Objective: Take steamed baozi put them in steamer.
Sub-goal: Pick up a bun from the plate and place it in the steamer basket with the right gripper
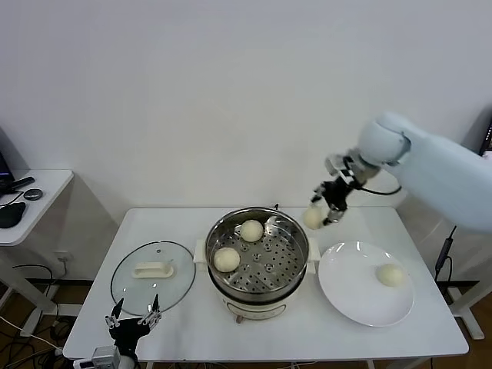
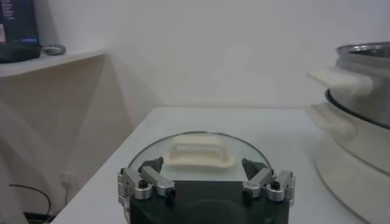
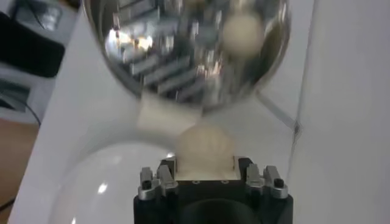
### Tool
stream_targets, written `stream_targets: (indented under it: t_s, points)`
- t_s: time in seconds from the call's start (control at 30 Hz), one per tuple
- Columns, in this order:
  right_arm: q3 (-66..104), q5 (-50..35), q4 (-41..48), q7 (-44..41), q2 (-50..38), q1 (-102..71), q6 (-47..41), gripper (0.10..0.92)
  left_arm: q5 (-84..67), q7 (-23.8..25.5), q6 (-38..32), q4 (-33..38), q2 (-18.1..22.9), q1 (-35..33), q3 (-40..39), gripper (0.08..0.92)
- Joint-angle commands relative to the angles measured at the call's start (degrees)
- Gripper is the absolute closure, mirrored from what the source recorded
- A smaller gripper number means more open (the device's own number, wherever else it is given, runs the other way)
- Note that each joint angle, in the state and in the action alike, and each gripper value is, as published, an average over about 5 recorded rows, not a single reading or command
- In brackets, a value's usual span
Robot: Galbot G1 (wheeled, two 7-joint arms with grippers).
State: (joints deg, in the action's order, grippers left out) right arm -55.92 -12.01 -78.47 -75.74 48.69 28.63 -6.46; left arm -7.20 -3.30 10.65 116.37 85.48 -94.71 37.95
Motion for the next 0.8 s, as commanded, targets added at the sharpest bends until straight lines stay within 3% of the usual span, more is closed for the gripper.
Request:
stream_targets:
  t_s: [0.03, 0.4, 0.8]
  points:
    - [-13.3, -3.0, -0.1, 9.8, 7.8, 7.3, 33.0, 0.427, -0.3, 0.0, 0.1, 0.4, 0.2, 0.1, -0.1, 0.177]
    - [-16.7, 18.3, -13.1, 11.9, 9.4, 3.9, 38.8, 0.423, -0.5, 0.0, 0.1, 0.9, 1.0, 0.3, -0.2, 0.177]
    - [-19.3, 21.0, -13.3, 12.9, 13.6, 2.9, 39.1, 0.423, -0.6, 0.1, 0.5, 1.9, 2.5, 0.4, -1.2, 0.177]
